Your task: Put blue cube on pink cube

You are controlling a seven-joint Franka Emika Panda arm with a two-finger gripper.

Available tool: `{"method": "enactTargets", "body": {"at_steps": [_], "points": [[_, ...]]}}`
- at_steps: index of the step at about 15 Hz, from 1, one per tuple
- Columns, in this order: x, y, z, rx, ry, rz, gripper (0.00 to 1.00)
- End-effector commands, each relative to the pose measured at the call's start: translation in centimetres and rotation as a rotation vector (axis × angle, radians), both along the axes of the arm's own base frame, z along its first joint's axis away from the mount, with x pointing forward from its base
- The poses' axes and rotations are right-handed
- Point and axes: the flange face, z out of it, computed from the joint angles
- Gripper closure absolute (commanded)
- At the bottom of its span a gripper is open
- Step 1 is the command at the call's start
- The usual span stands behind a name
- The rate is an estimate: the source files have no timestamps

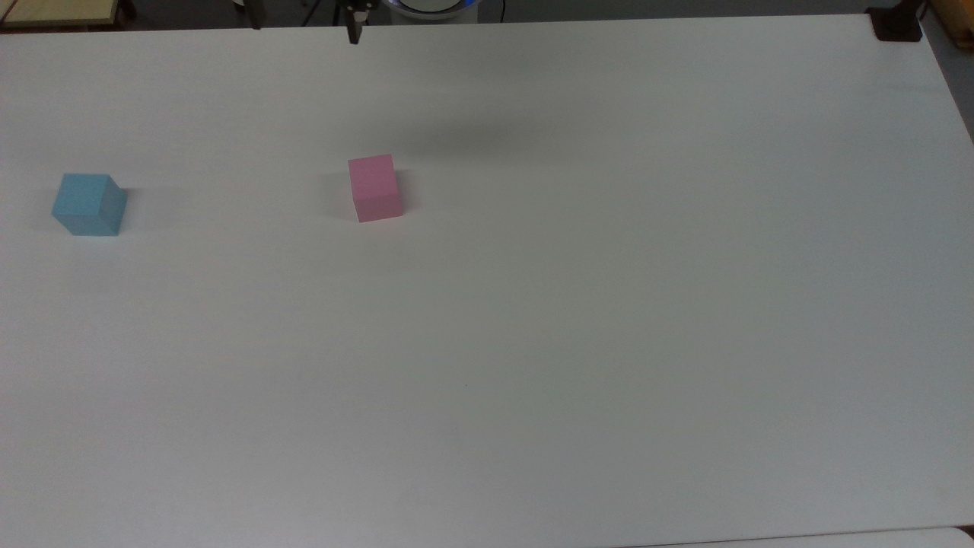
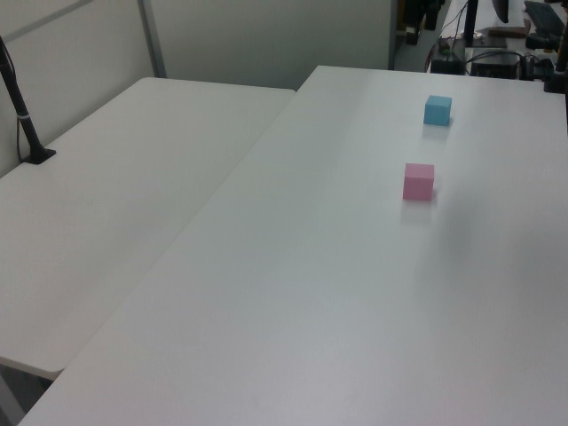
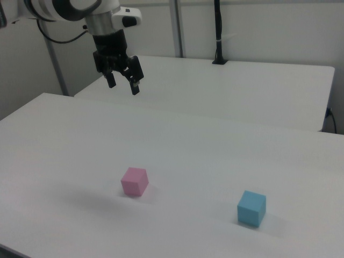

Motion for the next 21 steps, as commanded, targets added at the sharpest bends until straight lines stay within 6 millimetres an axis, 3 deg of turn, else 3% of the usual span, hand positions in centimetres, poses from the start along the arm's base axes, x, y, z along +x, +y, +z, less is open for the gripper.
{"method": "enactTargets", "body": {"at_steps": [1,6,21], "points": [[-1.93,1.97,-0.21,0.033,-0.003,0.108,0.0],[-2.04,2.57,-0.18,0.037,-0.004,0.194,0.0],[-2.16,2.01,0.01,0.043,-0.005,0.147,0.0]]}}
